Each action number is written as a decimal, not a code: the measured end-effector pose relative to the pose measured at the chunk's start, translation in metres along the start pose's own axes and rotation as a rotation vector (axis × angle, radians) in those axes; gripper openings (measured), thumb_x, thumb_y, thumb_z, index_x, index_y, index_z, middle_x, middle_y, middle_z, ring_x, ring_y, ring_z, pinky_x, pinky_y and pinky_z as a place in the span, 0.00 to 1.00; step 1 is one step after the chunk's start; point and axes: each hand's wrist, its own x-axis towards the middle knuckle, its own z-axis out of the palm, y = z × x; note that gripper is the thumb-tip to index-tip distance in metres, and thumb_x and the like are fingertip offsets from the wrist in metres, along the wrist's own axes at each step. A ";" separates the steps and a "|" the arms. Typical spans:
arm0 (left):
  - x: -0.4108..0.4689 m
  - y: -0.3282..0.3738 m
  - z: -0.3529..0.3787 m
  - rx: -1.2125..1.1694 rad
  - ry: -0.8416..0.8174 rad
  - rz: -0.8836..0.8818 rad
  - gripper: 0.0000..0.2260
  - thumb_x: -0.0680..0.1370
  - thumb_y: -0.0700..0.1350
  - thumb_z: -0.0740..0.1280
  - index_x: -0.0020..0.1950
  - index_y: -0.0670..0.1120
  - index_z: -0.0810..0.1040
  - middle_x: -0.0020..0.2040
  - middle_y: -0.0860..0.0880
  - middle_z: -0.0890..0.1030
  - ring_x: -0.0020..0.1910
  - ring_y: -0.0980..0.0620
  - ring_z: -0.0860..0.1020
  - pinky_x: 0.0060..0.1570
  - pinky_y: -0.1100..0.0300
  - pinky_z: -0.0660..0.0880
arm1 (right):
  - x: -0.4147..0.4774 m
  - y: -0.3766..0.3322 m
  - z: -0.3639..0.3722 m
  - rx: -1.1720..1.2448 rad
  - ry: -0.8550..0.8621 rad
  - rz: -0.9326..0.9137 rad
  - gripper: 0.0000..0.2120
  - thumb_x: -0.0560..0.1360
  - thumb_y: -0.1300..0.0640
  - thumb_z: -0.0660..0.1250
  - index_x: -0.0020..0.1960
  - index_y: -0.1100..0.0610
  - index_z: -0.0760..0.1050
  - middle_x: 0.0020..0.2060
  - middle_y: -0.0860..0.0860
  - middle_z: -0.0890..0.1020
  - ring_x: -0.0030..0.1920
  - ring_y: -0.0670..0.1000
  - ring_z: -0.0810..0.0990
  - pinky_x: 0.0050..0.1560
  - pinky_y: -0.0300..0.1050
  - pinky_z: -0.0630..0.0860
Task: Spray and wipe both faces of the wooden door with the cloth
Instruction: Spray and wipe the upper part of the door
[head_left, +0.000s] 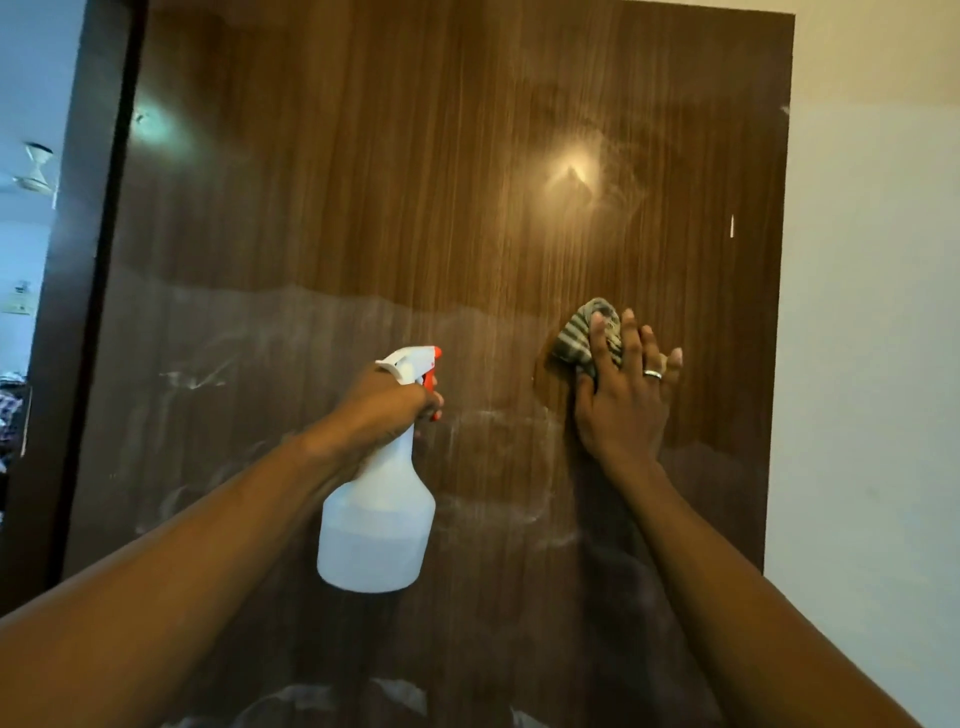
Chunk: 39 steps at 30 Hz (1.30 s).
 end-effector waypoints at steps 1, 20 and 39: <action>0.004 -0.002 -0.003 -0.003 -0.012 0.007 0.15 0.75 0.41 0.68 0.62 0.43 0.74 0.56 0.42 0.78 0.52 0.43 0.78 0.51 0.52 0.79 | 0.010 -0.015 0.000 0.009 0.010 0.021 0.30 0.79 0.44 0.55 0.80 0.46 0.52 0.78 0.55 0.58 0.77 0.60 0.57 0.75 0.65 0.46; 0.037 -0.036 -0.074 0.047 0.048 0.080 0.21 0.78 0.42 0.65 0.71 0.47 0.66 0.66 0.45 0.73 0.53 0.50 0.73 0.50 0.60 0.70 | 0.021 -0.123 0.013 -0.019 -0.012 -0.083 0.30 0.80 0.43 0.52 0.80 0.45 0.50 0.79 0.54 0.55 0.78 0.58 0.53 0.76 0.65 0.42; 0.040 -0.076 -0.174 0.074 0.055 0.067 0.13 0.75 0.45 0.67 0.59 0.51 0.72 0.55 0.47 0.78 0.48 0.48 0.78 0.47 0.56 0.78 | -0.003 -0.238 0.028 -0.018 -0.024 -0.237 0.30 0.79 0.45 0.56 0.80 0.47 0.56 0.79 0.54 0.58 0.78 0.59 0.56 0.76 0.64 0.42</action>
